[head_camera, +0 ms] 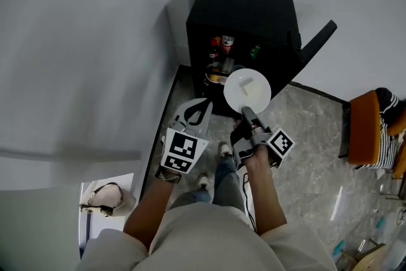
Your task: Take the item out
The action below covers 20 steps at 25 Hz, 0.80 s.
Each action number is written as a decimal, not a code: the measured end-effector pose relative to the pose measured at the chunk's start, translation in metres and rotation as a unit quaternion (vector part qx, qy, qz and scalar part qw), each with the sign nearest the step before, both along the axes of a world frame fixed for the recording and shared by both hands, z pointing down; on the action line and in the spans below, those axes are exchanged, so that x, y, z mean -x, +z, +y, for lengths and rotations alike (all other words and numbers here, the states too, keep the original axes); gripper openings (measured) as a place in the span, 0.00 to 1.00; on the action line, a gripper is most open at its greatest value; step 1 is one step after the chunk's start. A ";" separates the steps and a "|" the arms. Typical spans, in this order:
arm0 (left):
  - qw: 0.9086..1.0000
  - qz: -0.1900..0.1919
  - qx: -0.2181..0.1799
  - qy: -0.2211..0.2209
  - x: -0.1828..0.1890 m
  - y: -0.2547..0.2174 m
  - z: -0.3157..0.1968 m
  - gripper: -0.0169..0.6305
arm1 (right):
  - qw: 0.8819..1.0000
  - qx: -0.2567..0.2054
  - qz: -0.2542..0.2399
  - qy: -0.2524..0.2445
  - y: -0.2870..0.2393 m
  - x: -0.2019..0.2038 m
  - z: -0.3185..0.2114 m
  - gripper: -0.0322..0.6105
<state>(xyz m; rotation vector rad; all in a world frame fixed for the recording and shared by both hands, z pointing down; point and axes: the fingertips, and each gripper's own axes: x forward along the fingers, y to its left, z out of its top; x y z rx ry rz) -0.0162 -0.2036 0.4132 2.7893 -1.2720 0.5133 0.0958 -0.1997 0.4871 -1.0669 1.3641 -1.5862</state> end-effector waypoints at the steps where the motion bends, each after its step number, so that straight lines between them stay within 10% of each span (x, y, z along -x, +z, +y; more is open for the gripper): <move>1: 1.000 0.003 -0.002 0.003 -0.002 -0.004 0.002 0.04 | 1.000 -0.001 -0.002 0.003 -0.006 -0.001 0.006 0.08; 20: 0.998 0.031 -0.044 0.041 -0.027 -0.067 0.067 0.04 | 0.999 0.002 0.012 0.051 -0.075 -0.025 0.120 0.08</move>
